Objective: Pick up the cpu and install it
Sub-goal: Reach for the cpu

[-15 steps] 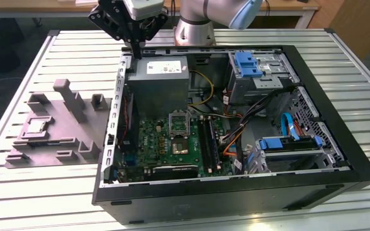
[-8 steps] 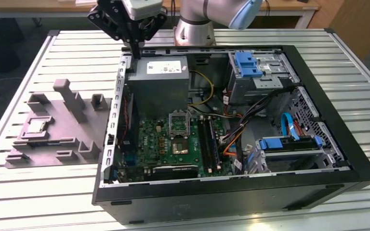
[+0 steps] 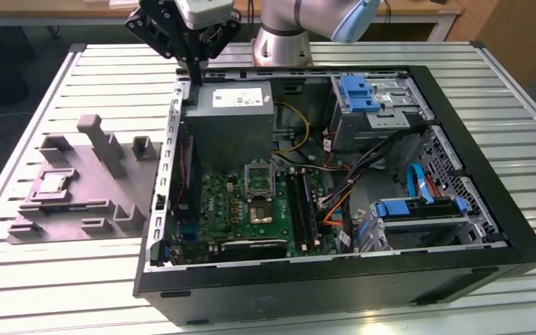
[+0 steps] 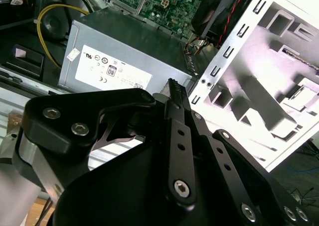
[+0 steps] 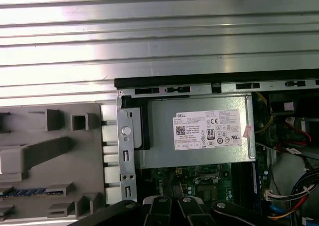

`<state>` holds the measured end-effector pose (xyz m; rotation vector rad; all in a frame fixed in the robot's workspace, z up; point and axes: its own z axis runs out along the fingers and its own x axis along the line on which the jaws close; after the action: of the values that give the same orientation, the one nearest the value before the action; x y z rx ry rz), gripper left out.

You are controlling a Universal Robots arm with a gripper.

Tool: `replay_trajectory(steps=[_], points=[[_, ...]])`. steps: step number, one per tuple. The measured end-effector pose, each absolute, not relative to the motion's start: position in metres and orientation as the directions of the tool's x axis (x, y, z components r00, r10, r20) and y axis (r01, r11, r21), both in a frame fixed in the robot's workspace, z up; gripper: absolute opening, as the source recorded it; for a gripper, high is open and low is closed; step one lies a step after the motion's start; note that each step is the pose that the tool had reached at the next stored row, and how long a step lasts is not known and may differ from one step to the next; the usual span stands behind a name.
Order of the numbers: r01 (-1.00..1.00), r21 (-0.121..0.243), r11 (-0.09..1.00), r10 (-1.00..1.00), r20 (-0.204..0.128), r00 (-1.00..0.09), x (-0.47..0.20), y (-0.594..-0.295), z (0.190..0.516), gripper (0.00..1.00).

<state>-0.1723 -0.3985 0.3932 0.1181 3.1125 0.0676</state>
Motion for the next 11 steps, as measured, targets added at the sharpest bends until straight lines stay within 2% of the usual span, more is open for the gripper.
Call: replay_trajectory(steps=[11], points=[[0.075, 0.044, 0.996, 0.076, -0.025, -0.997, -0.1748, -0.3985, 0.3931, 0.11]])
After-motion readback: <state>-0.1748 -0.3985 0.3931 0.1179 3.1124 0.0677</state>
